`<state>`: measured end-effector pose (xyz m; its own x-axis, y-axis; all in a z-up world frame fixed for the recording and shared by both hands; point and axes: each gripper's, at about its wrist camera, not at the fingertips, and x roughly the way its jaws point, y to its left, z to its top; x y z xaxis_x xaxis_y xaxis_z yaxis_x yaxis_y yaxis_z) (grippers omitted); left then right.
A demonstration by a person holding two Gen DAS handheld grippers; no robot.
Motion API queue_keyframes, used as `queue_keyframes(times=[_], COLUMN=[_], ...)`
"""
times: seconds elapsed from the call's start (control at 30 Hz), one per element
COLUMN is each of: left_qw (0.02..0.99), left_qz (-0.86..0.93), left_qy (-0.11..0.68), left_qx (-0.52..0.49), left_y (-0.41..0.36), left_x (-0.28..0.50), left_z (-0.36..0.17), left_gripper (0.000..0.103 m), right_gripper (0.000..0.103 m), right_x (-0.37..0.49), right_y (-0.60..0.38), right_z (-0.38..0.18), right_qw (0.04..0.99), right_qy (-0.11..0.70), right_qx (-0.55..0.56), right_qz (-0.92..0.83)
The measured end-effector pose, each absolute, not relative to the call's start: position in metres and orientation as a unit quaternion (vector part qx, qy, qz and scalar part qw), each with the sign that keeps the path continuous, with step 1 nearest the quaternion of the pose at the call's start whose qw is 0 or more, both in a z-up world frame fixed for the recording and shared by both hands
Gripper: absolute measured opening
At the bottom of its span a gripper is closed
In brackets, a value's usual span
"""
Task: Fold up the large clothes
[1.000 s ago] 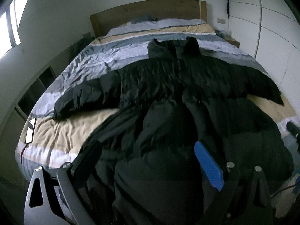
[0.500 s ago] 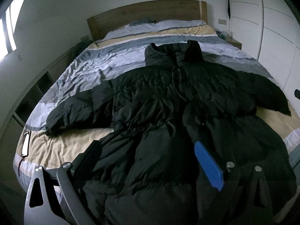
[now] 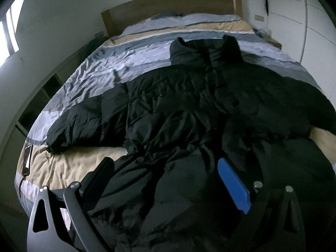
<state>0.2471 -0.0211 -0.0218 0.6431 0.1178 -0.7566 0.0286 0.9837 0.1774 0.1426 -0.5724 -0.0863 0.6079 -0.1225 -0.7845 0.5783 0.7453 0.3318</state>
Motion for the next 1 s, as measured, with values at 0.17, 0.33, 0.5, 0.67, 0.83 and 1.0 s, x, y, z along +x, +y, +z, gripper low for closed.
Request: queue_keyframes(times=[0.17, 0.33, 0.5, 0.67, 0.83, 1.0], left_qw=[0.898, 0.892, 0.891, 0.888, 0.885, 0.893], left_qz=[0.04, 0.057, 0.072, 0.081, 0.072, 0.062], left_qy=[0.428, 0.434, 0.433, 0.44, 0.445, 0.434], left_qx=[0.094, 0.112, 0.114, 0.11, 0.112, 0.105], left_y=[-0.014, -0.008, 0.0, 0.002, -0.004, -0.005], left_x=[0.26, 0.268, 0.274, 0.275, 0.273, 0.268], left_z=[-0.03, -0.038, -0.035, -0.036, -0.037, -0.026], left_gripper=[0.1, 0.1, 0.1, 0.1, 0.1, 0.1], right_gripper=[0.103, 0.103, 0.102, 0.087, 0.041, 0.02], right_x=[0.15, 0.16, 0.171, 0.178, 0.18, 0.182], right_y=[-0.613, -0.653, -0.69, -0.705, -0.714, -0.702], right_z=[-0.125, -0.141, -0.147, -0.15, -0.152, -0.122], right_qw=[0.82, 0.806, 0.797, 0.79, 0.784, 0.81], right_qy=[0.38, 0.33, 0.283, 0.262, 0.254, 0.247], right_qx=[0.381, 0.453, 0.498, 0.518, 0.538, 0.51], right_qz=[-0.194, -0.187, -0.189, -0.195, -0.176, -0.153])
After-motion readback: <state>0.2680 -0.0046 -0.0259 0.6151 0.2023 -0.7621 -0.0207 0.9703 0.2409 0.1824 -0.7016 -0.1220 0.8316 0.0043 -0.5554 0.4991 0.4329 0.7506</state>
